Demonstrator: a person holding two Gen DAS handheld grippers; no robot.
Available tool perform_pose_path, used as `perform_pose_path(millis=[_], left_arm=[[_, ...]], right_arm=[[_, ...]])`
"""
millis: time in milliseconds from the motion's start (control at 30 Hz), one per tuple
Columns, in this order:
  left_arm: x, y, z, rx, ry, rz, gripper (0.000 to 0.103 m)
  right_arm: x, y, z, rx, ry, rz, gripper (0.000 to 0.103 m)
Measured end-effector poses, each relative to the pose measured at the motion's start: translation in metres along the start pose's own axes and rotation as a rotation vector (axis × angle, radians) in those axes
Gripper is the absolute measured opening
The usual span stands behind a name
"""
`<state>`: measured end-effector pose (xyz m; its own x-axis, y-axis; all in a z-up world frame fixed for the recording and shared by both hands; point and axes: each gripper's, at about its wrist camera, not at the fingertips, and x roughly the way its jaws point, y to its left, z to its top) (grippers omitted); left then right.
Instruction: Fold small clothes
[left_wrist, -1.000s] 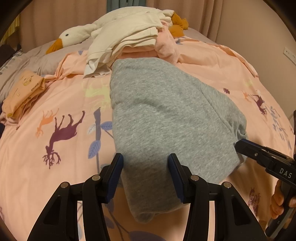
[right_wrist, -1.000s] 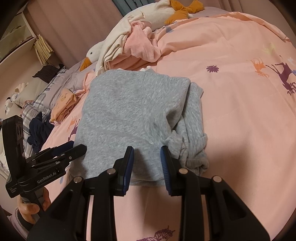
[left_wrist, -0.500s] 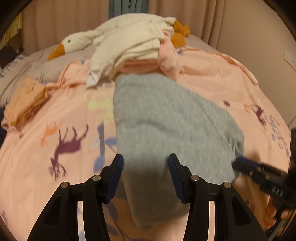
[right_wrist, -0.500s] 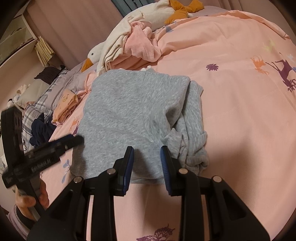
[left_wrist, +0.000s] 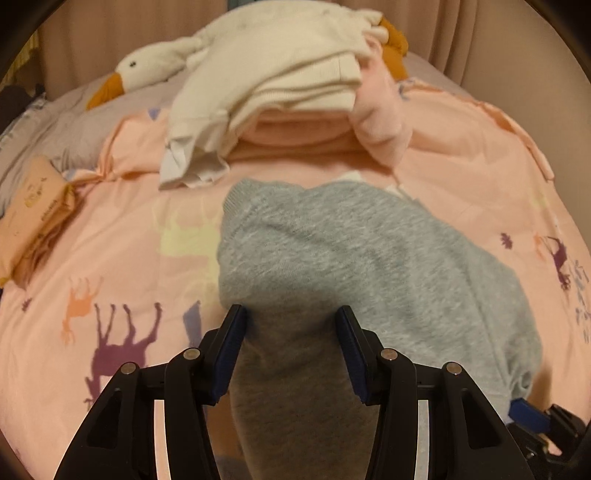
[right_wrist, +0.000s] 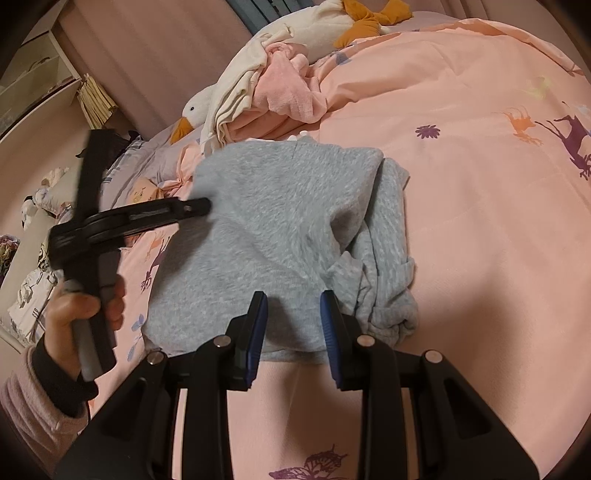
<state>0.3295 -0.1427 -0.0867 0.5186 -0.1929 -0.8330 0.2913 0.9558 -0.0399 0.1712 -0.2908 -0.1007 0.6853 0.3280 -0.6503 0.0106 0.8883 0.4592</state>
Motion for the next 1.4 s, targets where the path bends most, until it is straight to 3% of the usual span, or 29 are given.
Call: perform_pose_path(millis=[167,267,367,533,667,767,967,1233,1400], left_arm=[[0.003,-0.003,0.000,0.033,0.006,0.017,0.053],[0.002,0.000,-0.001,0.031,0.009,0.003,0.053],[0.003,0.000,-0.001,0.033,0.006,-0.001,0.053],[0.005,0.000,0.000,0.038,0.006,-0.003,0.053],[0.006,0.001,0.000,0.045,0.005,-0.014,0.054],[0.007,0.000,-0.001,0.056,0.003,-0.008,0.054],[-0.010,0.005,-0.013,0.018,-0.013,-0.013,0.054],[-0.059,-0.001,-0.058,0.053,-0.106,-0.031,0.054],[-0.051,-0.007,-0.079,0.066,-0.064,-0.048,0.054]], right_arm=[[-0.005,0.006,0.001,-0.026,0.007,-0.008,0.030],[-0.021,0.022,0.008,-0.106,-0.053,0.009,0.039],[-0.026,0.034,0.031,-0.144,-0.093,-0.029,0.045],[0.009,0.023,0.074,-0.089,-0.071,-0.110,0.045],[0.054,0.001,0.093,-0.026,0.035,-0.231,0.043],[0.073,-0.014,0.091,0.033,0.098,-0.259,0.040],[0.062,-0.018,0.092,0.072,0.054,-0.251,0.039],[0.005,0.007,0.070,-0.039,-0.059,-0.197,0.043],[-0.007,0.010,0.042,-0.068,-0.033,-0.178,0.043]])
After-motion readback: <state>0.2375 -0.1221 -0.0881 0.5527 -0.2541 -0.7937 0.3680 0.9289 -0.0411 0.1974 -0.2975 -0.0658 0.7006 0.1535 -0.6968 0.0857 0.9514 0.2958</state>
